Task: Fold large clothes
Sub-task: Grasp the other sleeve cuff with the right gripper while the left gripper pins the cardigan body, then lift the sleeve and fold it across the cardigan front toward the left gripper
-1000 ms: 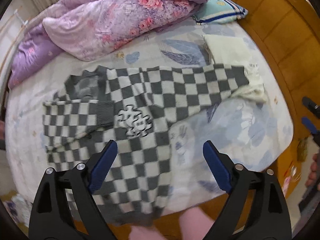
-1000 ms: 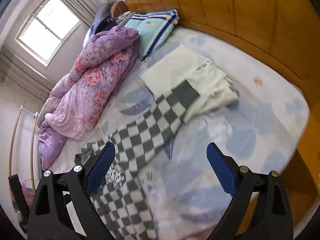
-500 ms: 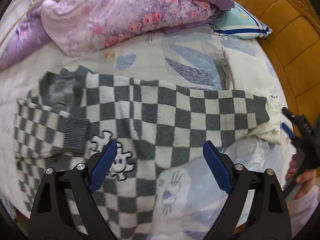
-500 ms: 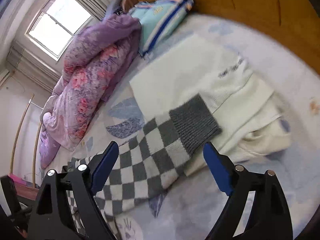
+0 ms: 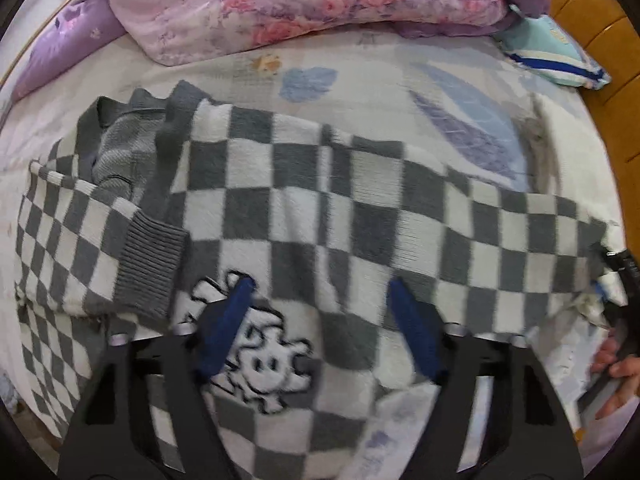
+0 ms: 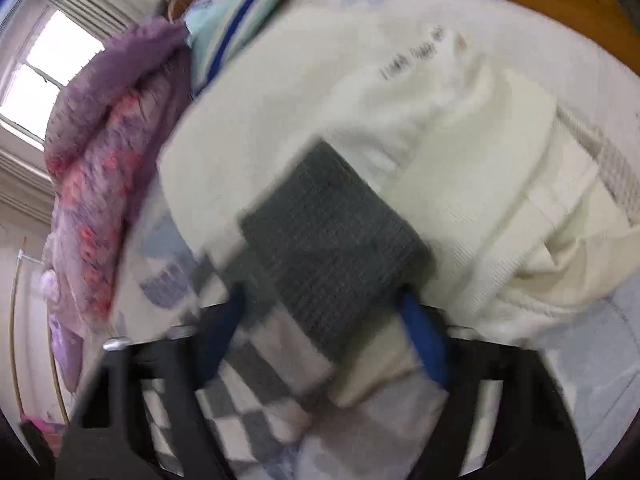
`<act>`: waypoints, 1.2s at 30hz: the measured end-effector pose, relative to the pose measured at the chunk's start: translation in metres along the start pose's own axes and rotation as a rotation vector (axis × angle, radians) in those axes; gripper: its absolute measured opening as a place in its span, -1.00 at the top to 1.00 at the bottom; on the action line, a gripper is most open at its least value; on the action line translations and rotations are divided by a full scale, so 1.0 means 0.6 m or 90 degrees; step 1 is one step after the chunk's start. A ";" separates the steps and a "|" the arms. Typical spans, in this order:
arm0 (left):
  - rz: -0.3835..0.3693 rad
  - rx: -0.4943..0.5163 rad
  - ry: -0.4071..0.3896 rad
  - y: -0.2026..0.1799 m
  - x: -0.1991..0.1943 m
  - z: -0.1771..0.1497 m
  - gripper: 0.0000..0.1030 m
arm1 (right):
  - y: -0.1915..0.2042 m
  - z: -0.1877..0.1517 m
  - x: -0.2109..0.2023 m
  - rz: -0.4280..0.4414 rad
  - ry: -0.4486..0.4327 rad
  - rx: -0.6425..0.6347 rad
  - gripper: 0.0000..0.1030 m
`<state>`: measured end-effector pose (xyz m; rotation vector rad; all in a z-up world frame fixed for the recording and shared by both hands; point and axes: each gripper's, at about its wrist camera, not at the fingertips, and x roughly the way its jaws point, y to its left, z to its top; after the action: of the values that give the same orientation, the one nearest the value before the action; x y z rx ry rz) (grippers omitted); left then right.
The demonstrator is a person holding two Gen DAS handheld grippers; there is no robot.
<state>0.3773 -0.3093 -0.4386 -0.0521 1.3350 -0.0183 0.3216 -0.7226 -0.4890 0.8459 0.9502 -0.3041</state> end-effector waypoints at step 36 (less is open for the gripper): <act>-0.041 -0.004 0.038 -0.023 0.161 0.009 1.00 | 0.302 -0.018 -0.254 0.095 -0.159 -0.181 0.85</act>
<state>0.4054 -0.3269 -0.5305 -0.0999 1.3927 -0.0703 0.3325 -0.6154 -0.2777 0.5971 0.6734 -0.1370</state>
